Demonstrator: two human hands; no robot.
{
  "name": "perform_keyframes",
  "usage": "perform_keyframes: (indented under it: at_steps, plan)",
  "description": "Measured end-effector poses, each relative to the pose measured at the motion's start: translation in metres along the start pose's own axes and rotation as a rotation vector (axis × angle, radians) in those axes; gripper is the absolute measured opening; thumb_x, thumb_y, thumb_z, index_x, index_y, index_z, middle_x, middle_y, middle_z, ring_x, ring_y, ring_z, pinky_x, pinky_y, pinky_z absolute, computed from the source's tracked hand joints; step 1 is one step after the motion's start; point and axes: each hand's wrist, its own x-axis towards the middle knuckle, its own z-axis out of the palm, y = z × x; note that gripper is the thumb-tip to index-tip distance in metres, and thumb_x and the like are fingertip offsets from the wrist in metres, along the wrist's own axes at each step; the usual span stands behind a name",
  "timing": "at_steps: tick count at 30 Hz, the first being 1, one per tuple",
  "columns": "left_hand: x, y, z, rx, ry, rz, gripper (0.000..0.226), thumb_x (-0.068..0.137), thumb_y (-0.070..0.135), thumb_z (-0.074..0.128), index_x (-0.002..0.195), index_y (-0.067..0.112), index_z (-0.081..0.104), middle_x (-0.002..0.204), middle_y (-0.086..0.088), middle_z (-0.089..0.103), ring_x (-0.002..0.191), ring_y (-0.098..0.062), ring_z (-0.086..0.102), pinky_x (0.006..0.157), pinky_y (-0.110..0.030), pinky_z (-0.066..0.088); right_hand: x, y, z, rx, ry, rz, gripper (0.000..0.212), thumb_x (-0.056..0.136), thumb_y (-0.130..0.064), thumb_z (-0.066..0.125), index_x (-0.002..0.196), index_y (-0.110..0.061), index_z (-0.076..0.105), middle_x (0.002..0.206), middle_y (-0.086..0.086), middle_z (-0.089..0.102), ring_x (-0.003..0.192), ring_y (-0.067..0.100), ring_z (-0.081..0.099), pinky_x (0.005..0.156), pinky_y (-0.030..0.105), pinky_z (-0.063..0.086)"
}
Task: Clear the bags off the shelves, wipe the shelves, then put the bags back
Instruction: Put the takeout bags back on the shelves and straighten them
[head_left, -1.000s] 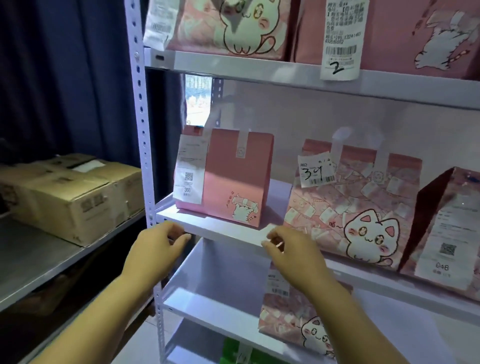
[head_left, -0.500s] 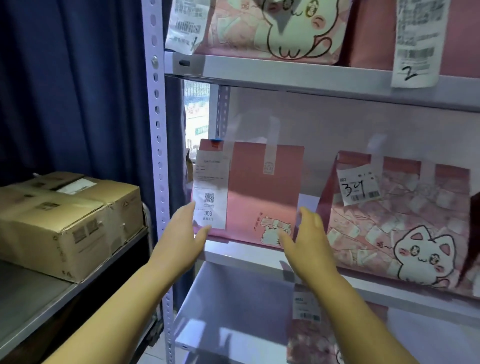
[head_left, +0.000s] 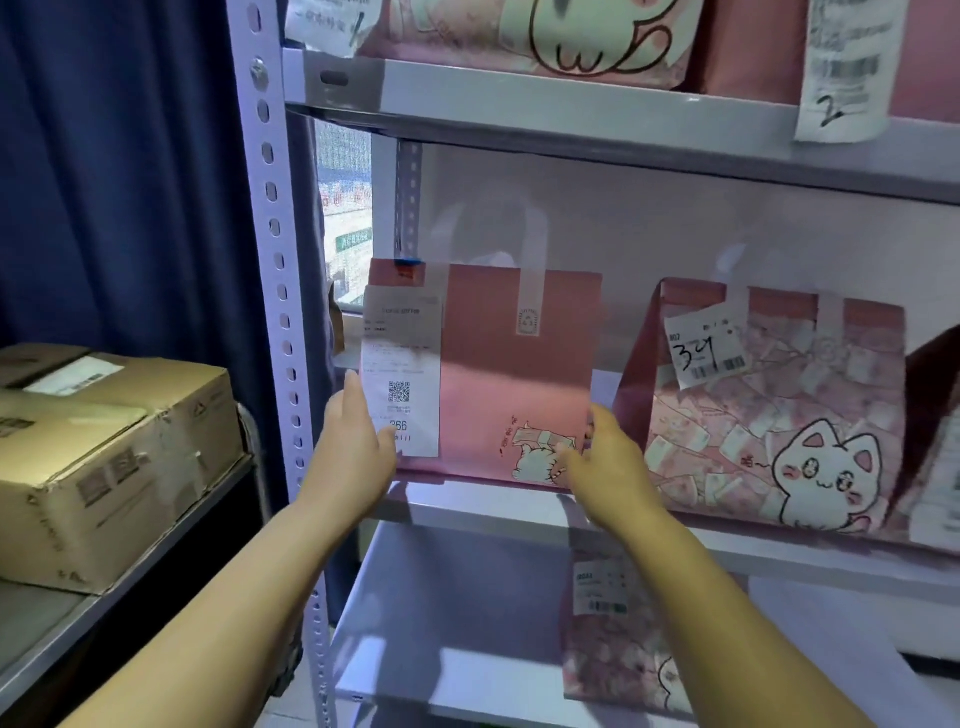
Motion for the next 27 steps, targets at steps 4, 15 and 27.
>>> perform_keyframes:
  at_steps: [4,15,27]
  plan:
    - [-0.015,0.004,-0.005,0.037,0.058,0.095,0.051,0.092,0.011,0.045,0.137,0.022,0.025,0.125,-0.007,0.041,0.091,-0.013,0.039,0.070,-0.034,0.038,-0.007,0.006,-0.004,0.036,0.085,0.013,0.034,0.089,-0.013,0.056,0.120,-0.017,0.042,0.100,-0.002,0.059,0.090,0.023,0.060,0.079,0.043,0.052]
    - [-0.079,0.019,-0.030,0.002,0.182,0.134,0.030,0.090,0.022,0.048,0.119,0.028,0.045,0.105,-0.001,0.046,0.092,-0.015,0.049,0.078,-0.041,0.051,-0.059,0.027,-0.032,0.081,0.152,-0.082,0.016,0.090,-0.020,0.057,0.099,-0.027,0.045,0.081,-0.021,0.050,0.073,-0.002,0.049,0.057,0.018,0.034]
    - [-0.190,0.021,-0.064,-0.067,0.314,0.052,0.019,0.085,0.027,0.062,0.094,0.028,0.046,0.099,0.005,0.044,0.079,-0.008,0.056,0.068,-0.031,0.048,-0.155,0.049,-0.067,0.088,-0.038,-0.218,0.023,0.085,-0.026,0.065,0.077,-0.033,0.045,0.076,-0.012,0.058,0.067,0.005,0.056,0.055,0.023,0.041]
